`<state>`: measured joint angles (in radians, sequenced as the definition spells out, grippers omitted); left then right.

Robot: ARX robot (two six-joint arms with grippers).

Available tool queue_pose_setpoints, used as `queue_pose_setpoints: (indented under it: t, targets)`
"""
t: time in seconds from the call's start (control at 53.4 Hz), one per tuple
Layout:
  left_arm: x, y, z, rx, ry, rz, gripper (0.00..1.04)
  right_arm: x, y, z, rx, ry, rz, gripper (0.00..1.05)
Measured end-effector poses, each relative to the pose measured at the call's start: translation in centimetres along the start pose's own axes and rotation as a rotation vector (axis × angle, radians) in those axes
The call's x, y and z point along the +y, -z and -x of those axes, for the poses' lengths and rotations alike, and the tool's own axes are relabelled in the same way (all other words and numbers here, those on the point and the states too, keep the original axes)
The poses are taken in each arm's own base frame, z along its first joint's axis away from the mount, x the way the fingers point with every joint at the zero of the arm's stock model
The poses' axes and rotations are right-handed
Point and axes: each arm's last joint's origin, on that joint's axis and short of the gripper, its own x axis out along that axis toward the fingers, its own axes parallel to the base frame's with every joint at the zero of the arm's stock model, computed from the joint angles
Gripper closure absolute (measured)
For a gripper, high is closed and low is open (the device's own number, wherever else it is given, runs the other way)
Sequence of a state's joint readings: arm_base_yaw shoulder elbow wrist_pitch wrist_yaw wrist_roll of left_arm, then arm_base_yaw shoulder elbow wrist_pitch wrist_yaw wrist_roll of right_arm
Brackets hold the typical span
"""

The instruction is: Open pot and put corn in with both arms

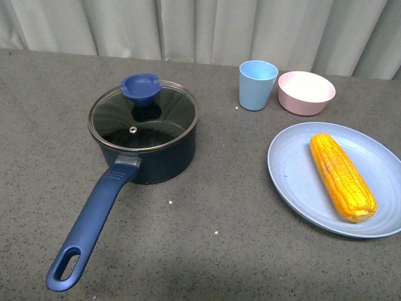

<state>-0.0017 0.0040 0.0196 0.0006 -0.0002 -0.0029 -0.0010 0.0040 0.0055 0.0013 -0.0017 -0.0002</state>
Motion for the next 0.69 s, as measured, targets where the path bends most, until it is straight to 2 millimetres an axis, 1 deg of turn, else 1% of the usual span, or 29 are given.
queue_pose_setpoints:
  t: [0.693]
  targets:
    - [0.0, 0.0, 0.0, 0.0, 0.0, 0.0, 0.06, 0.0, 0.0, 0.0, 0.0, 0.0, 0.0, 0.09]
